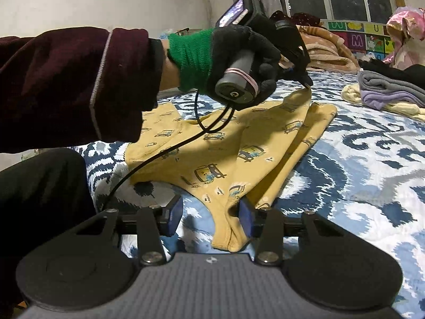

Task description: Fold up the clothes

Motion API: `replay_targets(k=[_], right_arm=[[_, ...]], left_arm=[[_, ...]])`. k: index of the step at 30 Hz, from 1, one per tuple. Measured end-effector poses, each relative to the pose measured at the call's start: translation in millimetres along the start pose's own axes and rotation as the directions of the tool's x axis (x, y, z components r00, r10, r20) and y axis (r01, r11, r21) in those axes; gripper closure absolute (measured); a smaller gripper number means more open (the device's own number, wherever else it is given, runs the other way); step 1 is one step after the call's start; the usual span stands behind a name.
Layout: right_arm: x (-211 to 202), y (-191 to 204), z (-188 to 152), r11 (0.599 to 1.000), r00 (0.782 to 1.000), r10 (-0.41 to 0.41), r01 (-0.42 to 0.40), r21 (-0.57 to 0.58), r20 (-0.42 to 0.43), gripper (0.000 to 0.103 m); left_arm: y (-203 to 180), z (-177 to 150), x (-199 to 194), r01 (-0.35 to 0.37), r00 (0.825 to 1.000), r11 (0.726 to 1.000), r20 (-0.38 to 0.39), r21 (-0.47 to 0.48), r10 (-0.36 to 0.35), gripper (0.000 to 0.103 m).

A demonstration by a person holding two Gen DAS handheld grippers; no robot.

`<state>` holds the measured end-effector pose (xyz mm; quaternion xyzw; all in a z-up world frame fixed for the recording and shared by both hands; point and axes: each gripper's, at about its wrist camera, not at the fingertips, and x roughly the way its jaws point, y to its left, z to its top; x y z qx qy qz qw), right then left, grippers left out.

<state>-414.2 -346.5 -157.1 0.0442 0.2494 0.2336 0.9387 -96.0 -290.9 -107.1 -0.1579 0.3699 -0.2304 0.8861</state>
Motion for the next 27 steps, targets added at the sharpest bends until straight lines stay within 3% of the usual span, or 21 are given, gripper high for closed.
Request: replay_targets(k=[12, 17, 20, 21, 23, 27], right_arm=[[4, 3, -1, 1.000, 1.000, 0.003, -0.003, -0.009, -0.012, 0.054], [5, 4, 0, 1.000, 1.000, 0.005, -0.005, -0.012, -0.018, 0.051], [7, 6, 0, 1.000, 1.000, 0.006, -0.007, -0.019, -0.023, 0.046], [7, 7, 0, 1.000, 1.000, 0.006, -0.007, -0.024, -0.025, 0.045], [8, 8, 0, 1.000, 1.000, 0.008, -0.008, -0.026, -0.026, 0.043], [7, 9, 0, 1.000, 1.000, 0.005, -0.006, -0.030, -0.028, 0.043]], left_arm=[[-29, -15, 32, -0.065, 0.997, 0.974, -0.034, 0.216, 0.074, 0.103], [-38, -21, 47, -0.065, 0.994, 0.943, -0.065, 0.325, 0.091, 0.103], [-39, -22, 49, -0.035, 0.993, 0.927, -0.089, 0.373, 0.073, 0.070], [-39, -20, 44, -0.027, 0.995, 0.928, -0.076, 0.371, 0.059, 0.065], [-36, -16, 28, 0.008, 0.999, 0.932, -0.050, 0.363, 0.011, 0.065], [-33, -20, -2, -0.018, 1.000, 0.910, -0.008, 0.415, 0.023, 0.065]])
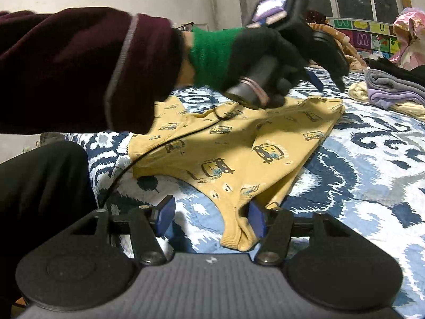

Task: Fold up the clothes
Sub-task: 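Release the folded leg and press the garment flat with the left gripper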

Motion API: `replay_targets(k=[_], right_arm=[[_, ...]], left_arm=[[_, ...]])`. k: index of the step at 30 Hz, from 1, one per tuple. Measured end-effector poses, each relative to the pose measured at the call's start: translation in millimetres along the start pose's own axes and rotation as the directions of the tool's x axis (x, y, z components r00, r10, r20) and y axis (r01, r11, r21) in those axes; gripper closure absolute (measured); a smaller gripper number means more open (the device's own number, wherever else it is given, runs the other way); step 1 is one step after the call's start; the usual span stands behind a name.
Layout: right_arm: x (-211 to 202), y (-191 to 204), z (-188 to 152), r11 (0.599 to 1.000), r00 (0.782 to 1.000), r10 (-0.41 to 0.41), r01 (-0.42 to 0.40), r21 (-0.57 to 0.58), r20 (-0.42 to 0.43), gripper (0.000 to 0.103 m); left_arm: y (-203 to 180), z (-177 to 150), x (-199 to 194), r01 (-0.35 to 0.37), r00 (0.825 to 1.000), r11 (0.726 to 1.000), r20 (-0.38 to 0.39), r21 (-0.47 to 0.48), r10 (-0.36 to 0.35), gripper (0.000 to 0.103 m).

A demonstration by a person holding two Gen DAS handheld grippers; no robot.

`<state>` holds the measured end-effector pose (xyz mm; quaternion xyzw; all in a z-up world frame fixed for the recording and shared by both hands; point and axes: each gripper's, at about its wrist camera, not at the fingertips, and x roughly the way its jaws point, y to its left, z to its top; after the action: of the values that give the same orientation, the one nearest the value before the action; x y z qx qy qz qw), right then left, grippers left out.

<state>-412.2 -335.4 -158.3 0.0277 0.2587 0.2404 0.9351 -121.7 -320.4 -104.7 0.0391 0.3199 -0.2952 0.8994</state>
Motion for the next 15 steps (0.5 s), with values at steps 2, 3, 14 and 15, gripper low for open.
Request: replay_targets(k=[2, 3, 14, 15], right_arm=[[-1, 1, 1, 1.000, 1.000, -0.004, 0.004, -0.005, -0.002, 0.042], [-2, 2, 1, 1.000, 1.000, -0.005, 0.005, -0.007, -0.003, 0.042], [-31, 2, 0, 0.994, 0.994, -0.107, 0.108, -0.026, 0.025, 0.041], [-31, 2, 1, 0.992, 0.991, -0.122, 0.124, -0.035, 0.054, 0.041]], left_arm=[[0, -9, -14, -0.036, 0.999, 0.999, 0.008, 0.032, 0.036, 0.065], [2, -15, -20, -0.063, 0.998, 0.997, 0.011, 0.045, 0.062, 0.065], [41, -41, -40, -0.002, 1.000, 0.992, -0.003, -0.126, 0.002, 0.066], [37, -41, -42, 0.013, 1.000, 0.994, 0.005, -0.104, -0.013, 0.067]])
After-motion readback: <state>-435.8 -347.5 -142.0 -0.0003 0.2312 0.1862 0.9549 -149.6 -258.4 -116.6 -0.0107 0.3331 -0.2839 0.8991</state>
